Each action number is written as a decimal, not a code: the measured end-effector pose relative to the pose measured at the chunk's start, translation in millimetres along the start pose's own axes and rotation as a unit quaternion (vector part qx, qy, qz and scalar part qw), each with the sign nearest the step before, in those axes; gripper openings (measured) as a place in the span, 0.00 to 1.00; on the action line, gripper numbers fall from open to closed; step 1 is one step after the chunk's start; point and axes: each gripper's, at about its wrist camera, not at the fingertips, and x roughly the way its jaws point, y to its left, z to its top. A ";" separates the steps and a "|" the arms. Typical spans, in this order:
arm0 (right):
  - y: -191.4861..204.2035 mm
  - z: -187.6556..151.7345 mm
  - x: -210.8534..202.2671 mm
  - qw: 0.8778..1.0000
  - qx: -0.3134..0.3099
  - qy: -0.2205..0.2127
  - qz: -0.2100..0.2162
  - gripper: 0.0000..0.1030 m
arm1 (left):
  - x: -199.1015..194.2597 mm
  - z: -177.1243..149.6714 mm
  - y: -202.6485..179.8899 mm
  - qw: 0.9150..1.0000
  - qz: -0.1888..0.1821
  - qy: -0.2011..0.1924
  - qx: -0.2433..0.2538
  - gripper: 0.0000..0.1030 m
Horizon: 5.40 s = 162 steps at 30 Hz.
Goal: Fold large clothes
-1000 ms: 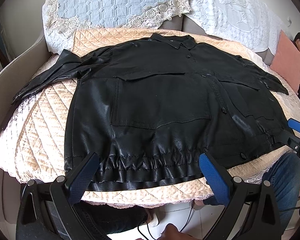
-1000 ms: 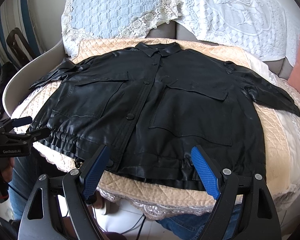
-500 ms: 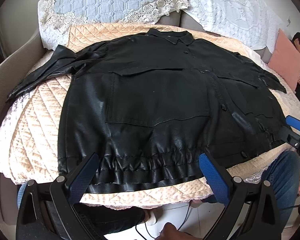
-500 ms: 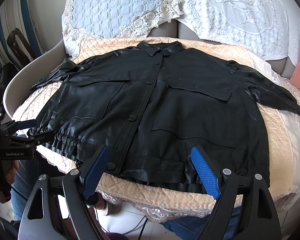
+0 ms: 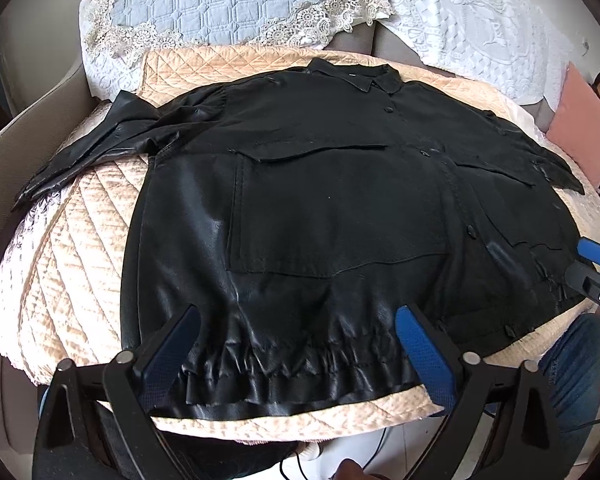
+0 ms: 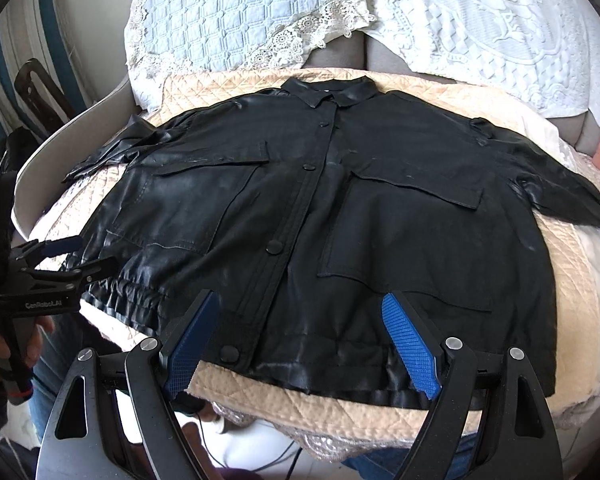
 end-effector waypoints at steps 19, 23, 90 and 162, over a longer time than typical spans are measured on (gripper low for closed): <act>30.4 46.8 52.1 0.999 -0.043 0.009 0.029 0.82 | 34.2 59.2 106.7 0.993 0.003 -0.033 -0.114 0.79; 33.2 53.9 63.1 0.998 -0.045 0.011 0.036 0.82 | 41.1 85.0 176.3 0.982 0.077 -0.056 -0.162 0.80; -37.9 143.0 190.9 0.983 0.143 0.078 0.087 0.49 | 152.0 157.4 113.0 0.993 -0.035 -0.032 -0.112 0.51; -476.4 32.4 37.6 0.847 0.505 -0.134 -0.102 0.57 | 132.5 130.0 39.0 0.998 -0.012 -0.023 -0.062 0.64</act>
